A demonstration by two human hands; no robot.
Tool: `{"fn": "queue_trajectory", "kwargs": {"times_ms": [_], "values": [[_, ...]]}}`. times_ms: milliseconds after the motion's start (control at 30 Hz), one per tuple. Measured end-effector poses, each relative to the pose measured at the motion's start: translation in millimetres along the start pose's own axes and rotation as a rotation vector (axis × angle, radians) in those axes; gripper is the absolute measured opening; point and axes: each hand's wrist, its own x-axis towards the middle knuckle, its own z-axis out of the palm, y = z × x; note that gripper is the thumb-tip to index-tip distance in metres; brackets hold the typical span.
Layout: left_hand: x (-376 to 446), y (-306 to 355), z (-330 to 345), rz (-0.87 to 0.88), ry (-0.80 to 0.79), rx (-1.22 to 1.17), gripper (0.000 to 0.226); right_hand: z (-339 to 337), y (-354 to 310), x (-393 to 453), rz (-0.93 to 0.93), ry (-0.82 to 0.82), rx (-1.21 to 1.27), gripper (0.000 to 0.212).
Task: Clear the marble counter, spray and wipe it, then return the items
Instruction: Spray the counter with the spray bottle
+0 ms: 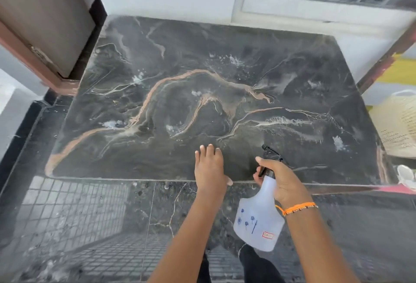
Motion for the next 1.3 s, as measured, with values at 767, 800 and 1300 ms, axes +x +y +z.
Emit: {"fn": "queue_trajectory", "kwargs": {"times_ms": [767,800,1300], "values": [[10,242,93,0.231,-0.279,0.067,0.114,-224,-114,20,-0.093,0.166,0.117,0.011],[9,248,96,0.197,-0.257,0.06,0.112,-229,-117,23,-0.08,0.152,0.109,0.011],[42,323,83,0.165,-0.132,-0.325,0.058,-287,-182,14,-0.435,-0.092,0.04,0.022]]}}
